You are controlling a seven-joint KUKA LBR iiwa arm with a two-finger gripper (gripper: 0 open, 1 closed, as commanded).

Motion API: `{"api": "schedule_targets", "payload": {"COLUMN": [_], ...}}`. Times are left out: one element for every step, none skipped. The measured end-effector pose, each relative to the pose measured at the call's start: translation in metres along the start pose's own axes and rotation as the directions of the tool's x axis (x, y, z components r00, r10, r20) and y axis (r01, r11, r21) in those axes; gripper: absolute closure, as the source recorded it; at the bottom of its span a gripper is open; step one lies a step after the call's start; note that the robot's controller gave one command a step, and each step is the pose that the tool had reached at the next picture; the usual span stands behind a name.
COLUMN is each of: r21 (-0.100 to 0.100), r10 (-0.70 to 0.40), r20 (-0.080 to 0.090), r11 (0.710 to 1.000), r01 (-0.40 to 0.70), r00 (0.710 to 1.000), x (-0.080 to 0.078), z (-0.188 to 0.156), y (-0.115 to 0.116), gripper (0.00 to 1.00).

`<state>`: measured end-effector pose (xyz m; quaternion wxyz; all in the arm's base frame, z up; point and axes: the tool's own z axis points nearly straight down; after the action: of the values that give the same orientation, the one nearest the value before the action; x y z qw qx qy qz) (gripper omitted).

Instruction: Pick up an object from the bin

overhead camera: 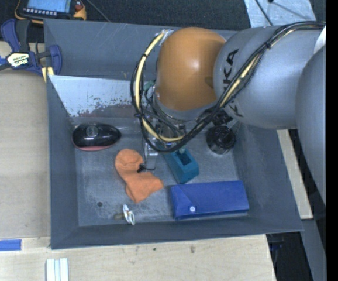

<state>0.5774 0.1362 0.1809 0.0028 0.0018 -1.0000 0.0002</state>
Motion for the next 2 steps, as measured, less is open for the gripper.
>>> {"api": "schedule_targets", "payload": {"r21": [-0.001,0.002], "r10": [0.003,-0.173], "r20": [0.009,0.009], "r11": [1.0,0.985], "r01": [-0.003,0.173], "r00": [1.0,0.985], "x": [-0.002,-0.004], "z": [-0.005,0.006], "y": [-0.001,0.01], "gripper": [0.0,0.0]}}
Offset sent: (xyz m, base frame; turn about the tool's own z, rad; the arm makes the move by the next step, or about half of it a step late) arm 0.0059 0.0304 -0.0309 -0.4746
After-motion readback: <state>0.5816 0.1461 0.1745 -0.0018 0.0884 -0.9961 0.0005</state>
